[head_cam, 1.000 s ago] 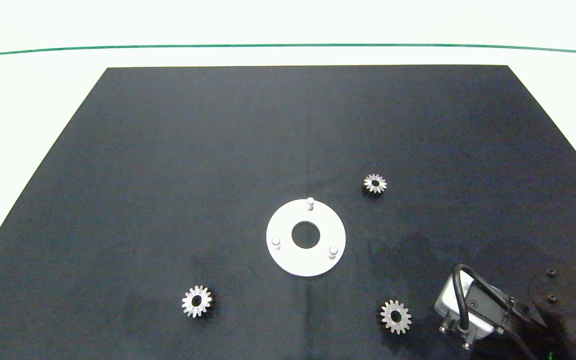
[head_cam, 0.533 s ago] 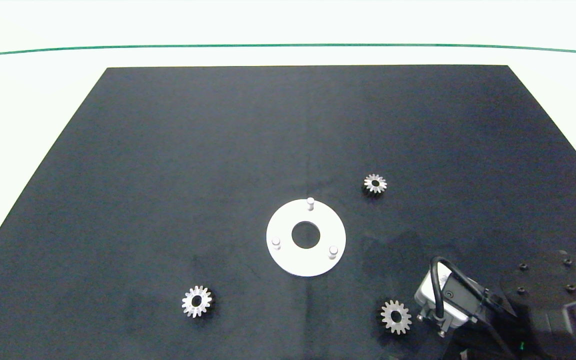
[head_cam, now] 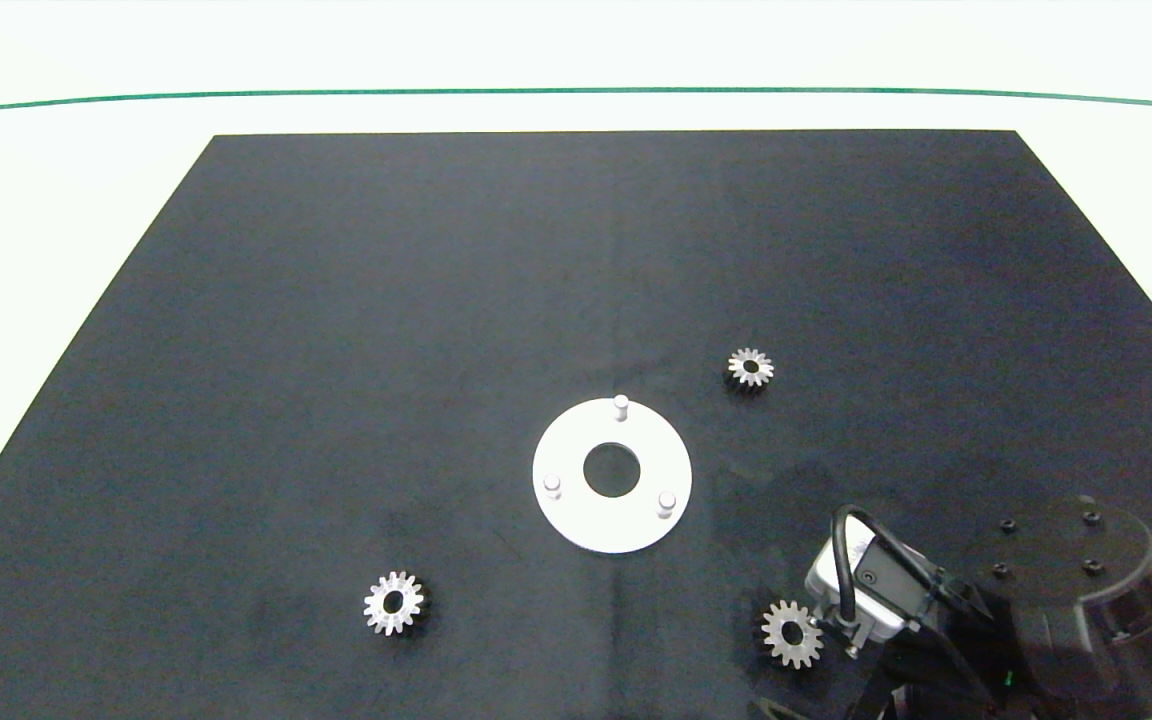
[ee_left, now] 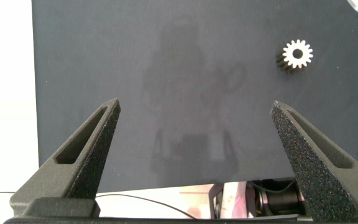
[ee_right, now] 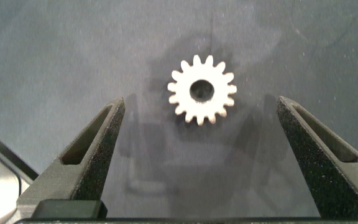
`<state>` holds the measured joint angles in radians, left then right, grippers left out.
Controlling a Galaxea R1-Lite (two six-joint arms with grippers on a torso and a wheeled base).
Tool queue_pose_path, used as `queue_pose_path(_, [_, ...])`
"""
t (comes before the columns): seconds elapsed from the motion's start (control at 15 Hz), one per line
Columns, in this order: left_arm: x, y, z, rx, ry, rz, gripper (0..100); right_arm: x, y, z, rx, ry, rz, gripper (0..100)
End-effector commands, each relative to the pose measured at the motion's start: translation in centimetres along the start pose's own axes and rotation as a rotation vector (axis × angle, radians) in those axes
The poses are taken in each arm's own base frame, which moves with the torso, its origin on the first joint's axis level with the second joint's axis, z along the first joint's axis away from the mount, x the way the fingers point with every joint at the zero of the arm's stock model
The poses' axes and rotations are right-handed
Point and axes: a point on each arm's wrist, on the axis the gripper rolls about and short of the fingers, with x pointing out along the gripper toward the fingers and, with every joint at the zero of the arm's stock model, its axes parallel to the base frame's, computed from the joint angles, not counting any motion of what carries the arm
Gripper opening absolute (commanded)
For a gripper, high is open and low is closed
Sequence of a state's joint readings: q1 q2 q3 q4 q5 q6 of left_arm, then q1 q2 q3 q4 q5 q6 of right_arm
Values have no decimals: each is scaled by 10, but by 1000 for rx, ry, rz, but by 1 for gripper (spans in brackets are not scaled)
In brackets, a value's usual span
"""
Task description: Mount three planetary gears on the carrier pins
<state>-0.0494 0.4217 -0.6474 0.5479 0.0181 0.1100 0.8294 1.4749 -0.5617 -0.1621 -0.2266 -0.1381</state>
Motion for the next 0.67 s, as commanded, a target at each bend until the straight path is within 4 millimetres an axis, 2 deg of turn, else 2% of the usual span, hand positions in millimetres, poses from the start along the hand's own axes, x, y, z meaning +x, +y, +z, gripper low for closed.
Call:
queue_pose_path(0.07, [0, 0, 0, 0, 5, 0, 100, 4, 1, 1, 2, 10, 0, 100])
queue_pose_path(0.4, [1, 0, 0, 1, 10, -4, 100, 13, 3, 3, 0, 31, 5, 100])
queue_pose_path(0.67, [2, 0, 2, 1, -2, -4, 100, 15, 2, 8, 2, 25, -6, 93])
